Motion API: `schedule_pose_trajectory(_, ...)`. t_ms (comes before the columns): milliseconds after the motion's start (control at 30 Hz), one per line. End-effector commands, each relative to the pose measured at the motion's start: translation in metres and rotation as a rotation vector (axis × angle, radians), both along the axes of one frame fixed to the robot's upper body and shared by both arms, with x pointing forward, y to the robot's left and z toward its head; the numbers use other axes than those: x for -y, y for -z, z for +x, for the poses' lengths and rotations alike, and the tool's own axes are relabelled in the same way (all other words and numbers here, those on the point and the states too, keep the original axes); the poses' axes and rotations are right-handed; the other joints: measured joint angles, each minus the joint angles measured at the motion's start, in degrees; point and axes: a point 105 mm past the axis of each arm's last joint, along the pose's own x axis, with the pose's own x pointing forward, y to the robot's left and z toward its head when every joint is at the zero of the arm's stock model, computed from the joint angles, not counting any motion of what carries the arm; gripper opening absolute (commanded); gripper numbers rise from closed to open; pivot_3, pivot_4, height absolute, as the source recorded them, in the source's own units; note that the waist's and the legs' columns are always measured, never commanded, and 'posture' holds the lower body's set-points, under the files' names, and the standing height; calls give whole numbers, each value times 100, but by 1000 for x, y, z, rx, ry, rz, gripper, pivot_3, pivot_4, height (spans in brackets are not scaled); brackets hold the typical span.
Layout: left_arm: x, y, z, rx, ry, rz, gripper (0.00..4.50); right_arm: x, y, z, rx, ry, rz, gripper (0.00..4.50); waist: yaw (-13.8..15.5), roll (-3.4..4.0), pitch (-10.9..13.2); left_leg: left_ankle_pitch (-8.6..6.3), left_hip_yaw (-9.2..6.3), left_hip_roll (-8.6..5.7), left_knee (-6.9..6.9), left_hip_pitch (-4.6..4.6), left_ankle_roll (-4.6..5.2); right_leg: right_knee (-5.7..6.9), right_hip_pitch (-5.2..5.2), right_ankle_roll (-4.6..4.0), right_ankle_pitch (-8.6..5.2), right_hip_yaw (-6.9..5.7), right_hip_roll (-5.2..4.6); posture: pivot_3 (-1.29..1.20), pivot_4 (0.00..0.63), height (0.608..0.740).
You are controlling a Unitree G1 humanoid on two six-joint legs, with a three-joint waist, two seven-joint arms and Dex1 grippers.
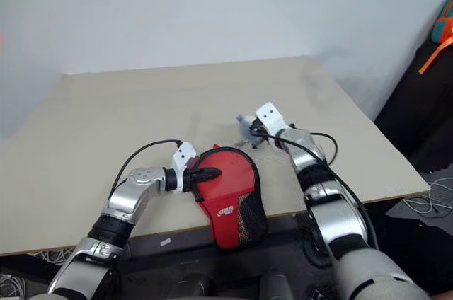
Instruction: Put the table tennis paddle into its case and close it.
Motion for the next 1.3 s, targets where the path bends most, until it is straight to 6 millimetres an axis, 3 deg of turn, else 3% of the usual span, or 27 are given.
schedule_pose_trajectory(33, -3, 25, -8, -84, 6, 62, 0, 8, -33, -10, 69, 2, -1, 39, 11, 3, -2, 0, 1, 0, 1, 0, 0, 0, 1, 1, 0, -1, 0, 0, 0, 698)
schedule_pose_trajectory(267, 0, 28, -8, -91, 22, 60, 0, 45, -37, -59, 15, 59, -43, 39, 161, 5, -5, -1, 11, 1, 7, -3, 0, -3, 3, 6, -5, -4, -2, 0, 0, 698)
schedule_pose_trajectory(600, 0, 30, -7, -98, 40, 68, 0, 95, -57, -88, 3, 115, -149, 39, 275, 1, -3, -2, 33, 6, 11, -7, 0, -11, 1, 16, -15, 2, -5, 0, 0, 698)
schedule_pose_trajectory(967, -1, 27, -1, -88, 60, 83, 0, 110, -58, -133, -72, -125, -248, 39, 493, -19, 6, -12, 55, 9, 33, -16, 10, -21, 3, 6, -26, 6, -11, 0, 0, 698)
schedule_pose_trajectory(1167, 1, 26, 3, -83, 71, 86, 0, 98, -58, -153, -113, -277, -273, 39, 500, -27, 9, -13, 57, 12, 34, -18, 9, -23, 3, 7, -27, 5, -11, 0, 0, 698)
schedule_pose_trajectory(1300, 3, 25, 5, -77, 80, 87, 0, 91, -51, -181, -199, -416, -278, 39, 500, -31, 10, -18, 56, 12, 36, -23, 8, -30, 4, 9, -28, 4, -12, 0, 0, 698)
